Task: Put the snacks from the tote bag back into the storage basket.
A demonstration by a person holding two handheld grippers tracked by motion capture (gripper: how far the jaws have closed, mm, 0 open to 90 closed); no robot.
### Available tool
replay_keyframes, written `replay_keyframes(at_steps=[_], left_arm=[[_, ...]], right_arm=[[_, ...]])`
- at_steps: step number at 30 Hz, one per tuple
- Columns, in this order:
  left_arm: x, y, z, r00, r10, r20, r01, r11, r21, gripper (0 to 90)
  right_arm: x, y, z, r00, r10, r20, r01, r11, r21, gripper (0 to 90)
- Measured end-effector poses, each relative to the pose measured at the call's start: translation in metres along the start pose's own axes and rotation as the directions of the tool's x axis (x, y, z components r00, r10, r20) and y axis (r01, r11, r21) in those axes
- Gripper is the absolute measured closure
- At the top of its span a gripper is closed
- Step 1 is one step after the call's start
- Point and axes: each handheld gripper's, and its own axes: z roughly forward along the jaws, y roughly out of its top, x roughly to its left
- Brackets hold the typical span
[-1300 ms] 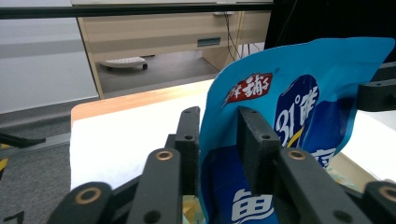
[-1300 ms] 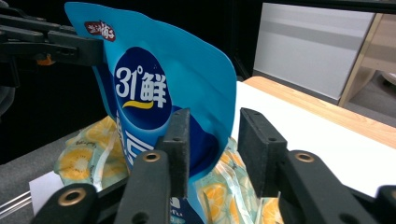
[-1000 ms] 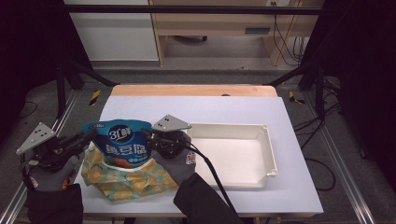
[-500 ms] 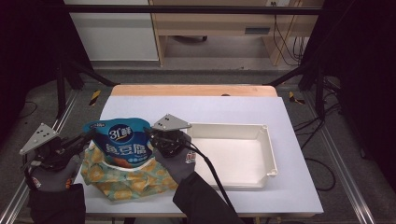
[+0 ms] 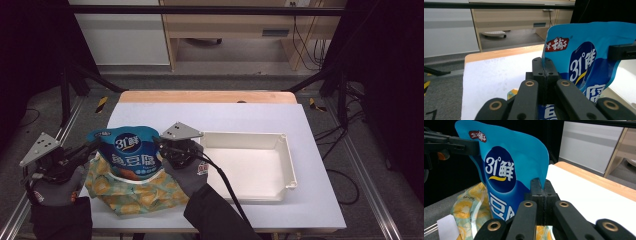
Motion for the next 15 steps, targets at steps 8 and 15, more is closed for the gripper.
replay_keyframes(at_steps=[8,15], left_arm=[[-0.003,0.006,-0.008,1.0,0.005,0.004,-0.005,0.9994,-0.034,90.0],[-0.005,0.011,-0.014,0.9999,0.001,0.012,0.0,0.9982,-0.06,90.0]], right_arm=[[0.003,0.007,-0.006,0.9999,-0.011,-0.003,0.011,1.0,-0.018,90.0],[0.005,0.015,-0.011,0.9997,-0.024,-0.007,0.024,0.999,-0.03,90.0]])
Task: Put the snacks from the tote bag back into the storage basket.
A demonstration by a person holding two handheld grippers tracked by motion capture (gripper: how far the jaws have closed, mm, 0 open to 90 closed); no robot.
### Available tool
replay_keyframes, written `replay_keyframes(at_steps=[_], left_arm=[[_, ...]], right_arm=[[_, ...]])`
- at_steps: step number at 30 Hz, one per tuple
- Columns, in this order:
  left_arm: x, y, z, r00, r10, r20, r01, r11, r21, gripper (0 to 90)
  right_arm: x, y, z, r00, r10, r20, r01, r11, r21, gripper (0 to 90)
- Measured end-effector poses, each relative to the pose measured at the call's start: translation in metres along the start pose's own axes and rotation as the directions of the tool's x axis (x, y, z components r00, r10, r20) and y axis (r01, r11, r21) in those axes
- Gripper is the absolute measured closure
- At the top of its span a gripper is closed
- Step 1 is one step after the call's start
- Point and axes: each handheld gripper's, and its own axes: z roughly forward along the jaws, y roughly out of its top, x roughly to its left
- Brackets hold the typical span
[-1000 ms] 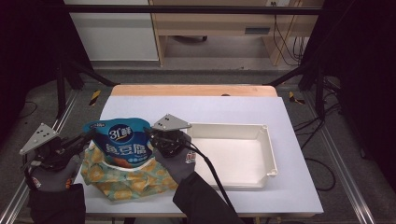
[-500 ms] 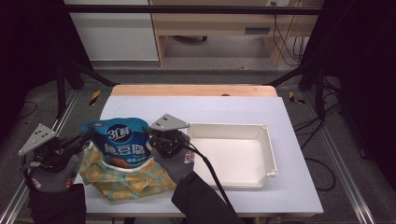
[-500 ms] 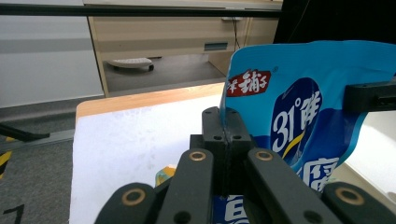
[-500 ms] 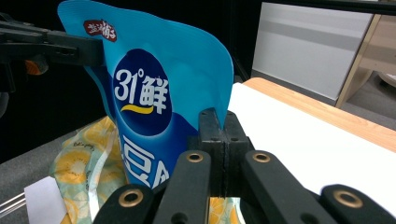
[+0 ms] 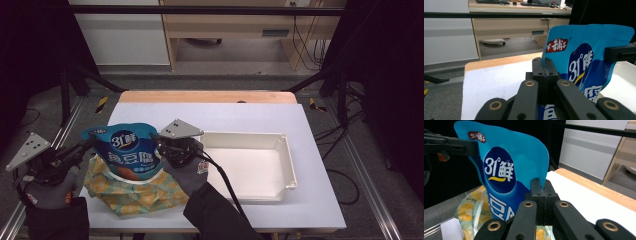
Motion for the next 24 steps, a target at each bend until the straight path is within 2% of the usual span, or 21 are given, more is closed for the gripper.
replay_keyframes(at_steps=[24], left_arm=[[-0.008,0.027,-0.012,0.9995,0.022,0.021,-0.021,0.9988,-0.043,90.0]], right_arm=[[0.002,0.027,-0.018,0.9995,-0.032,0.003,0.033,0.999,-0.037,90.0]])
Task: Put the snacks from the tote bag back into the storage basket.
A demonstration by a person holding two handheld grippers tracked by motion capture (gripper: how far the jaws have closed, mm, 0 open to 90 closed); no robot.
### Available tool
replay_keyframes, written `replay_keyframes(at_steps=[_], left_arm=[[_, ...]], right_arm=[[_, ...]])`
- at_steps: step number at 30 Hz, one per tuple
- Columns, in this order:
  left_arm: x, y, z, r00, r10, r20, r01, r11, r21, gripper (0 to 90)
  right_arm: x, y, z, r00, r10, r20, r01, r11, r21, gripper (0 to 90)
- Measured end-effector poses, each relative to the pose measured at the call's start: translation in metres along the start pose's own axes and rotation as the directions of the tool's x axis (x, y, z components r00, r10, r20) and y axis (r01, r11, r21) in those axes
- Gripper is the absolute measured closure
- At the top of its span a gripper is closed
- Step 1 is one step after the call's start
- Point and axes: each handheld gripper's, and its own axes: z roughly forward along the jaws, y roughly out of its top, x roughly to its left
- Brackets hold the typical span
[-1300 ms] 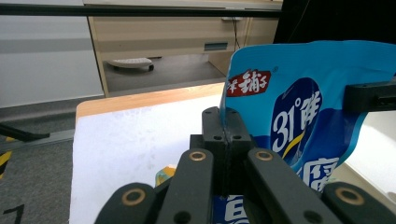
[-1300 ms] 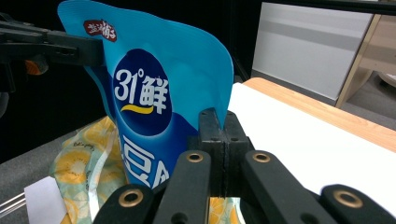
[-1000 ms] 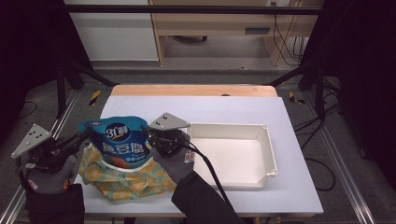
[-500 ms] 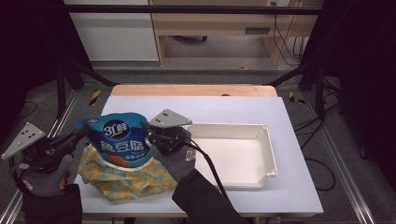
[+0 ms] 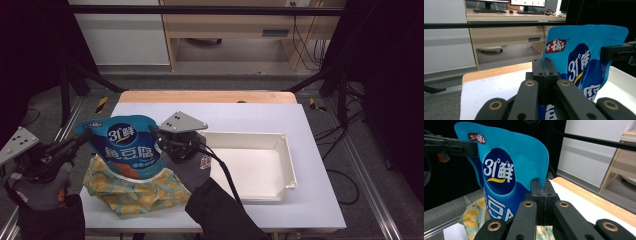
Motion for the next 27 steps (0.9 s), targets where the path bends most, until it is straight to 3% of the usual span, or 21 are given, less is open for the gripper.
replay_keyframes(at_steps=[27], left_arm=[[-0.014,0.043,-0.009,0.9992,0.04,0.007,-0.04,0.9982,-0.046,90.0]], right_arm=[[-0.001,0.04,-0.024,0.9991,-0.041,0.008,0.042,0.998,-0.055,90.0]])
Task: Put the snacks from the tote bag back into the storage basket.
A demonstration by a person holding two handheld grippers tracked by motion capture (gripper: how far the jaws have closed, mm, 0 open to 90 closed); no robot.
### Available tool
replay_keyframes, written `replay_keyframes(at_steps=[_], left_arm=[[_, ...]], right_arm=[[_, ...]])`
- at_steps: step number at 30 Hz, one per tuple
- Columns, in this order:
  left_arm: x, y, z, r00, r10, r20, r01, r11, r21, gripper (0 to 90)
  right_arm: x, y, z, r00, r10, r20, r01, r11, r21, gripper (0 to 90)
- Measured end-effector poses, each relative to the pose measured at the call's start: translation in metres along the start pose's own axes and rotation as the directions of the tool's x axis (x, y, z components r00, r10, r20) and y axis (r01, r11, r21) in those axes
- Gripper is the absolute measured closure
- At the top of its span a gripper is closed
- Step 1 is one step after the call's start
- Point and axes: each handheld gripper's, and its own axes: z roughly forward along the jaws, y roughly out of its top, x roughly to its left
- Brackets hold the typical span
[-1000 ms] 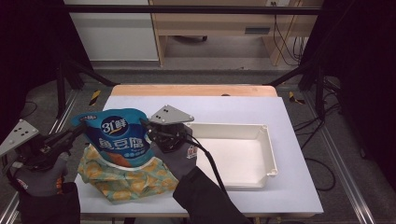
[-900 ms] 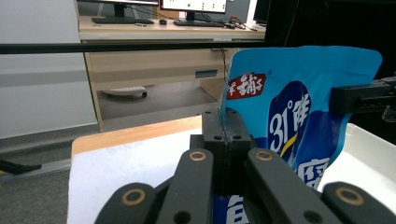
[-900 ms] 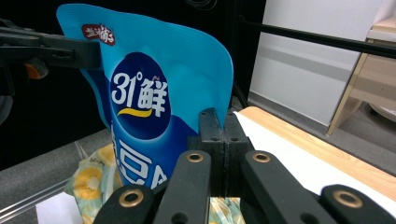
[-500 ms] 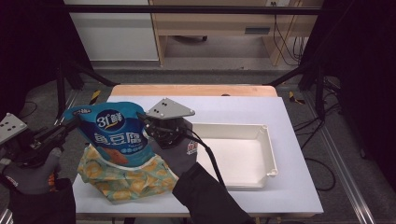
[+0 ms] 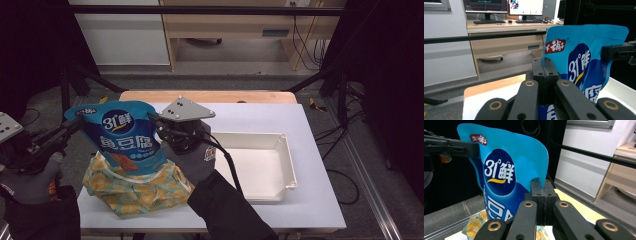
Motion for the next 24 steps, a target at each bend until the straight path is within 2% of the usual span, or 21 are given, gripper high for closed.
replay_keyframes(at_steps=[12,24], left_arm=[[-0.011,0.012,0.005,0.9998,0.012,0.017,-0.012,0.9999,-0.01,90.0],[-0.027,0.02,0.016,0.9988,0.028,0.041,-0.027,0.9995,-0.016,90.0]], right_arm=[[-0.006,0.008,-0.014,0.9999,-0.007,0.015,0.007,1.0,-0.017,90.0],[-0.018,0.01,-0.03,0.9992,-0.002,0.039,0.003,1.0,-0.028,90.0]])
